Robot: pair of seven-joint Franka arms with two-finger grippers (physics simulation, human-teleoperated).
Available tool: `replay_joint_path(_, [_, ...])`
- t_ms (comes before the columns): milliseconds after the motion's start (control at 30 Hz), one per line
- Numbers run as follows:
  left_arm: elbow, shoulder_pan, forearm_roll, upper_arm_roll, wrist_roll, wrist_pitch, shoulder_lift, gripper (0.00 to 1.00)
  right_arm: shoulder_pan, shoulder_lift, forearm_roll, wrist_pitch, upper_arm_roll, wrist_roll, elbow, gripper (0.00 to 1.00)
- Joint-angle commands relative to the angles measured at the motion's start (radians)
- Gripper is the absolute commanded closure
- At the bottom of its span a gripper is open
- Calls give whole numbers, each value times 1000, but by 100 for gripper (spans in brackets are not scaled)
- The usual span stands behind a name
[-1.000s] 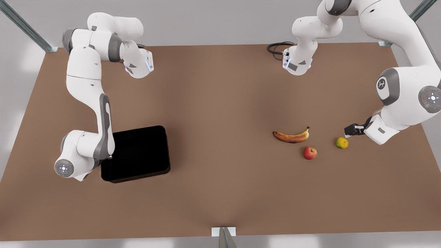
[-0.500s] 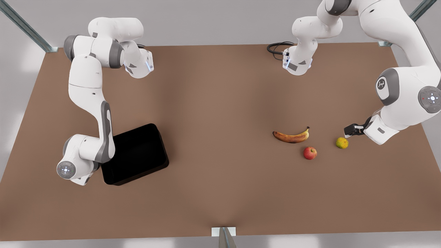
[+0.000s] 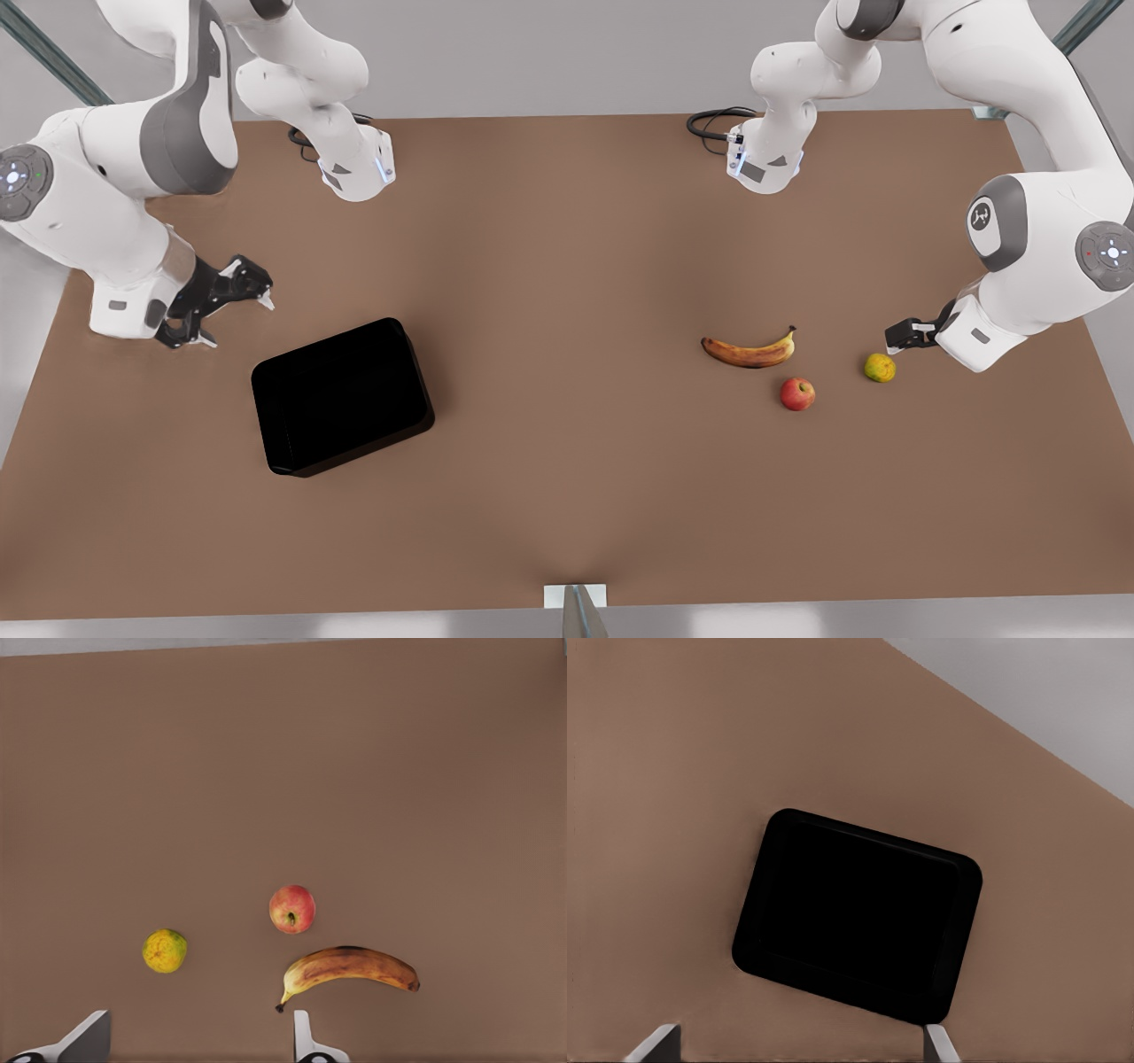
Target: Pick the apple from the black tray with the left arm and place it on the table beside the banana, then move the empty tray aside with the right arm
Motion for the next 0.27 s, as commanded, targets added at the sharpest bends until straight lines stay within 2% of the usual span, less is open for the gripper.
replay_joint_path(0, [0,0,-1,0,-3,-1,-1,0,-60,-54,-128,-248,74,337,-6,0])
replay_joint_path(33, [0,-1,-1,0,-3,-1,-1,0,-122,-54,-130,-250,78,328,-7,0])
replay_joint_path(100, [2,0,-5,0,-3,-1,-1,0,-235,-54,-130,-253,187,337,-21,0])
replay_joint_path(233, [5,5,-2,5,-2,1,-1,0,-228,-52,-131,-268,192,420,-21,0])
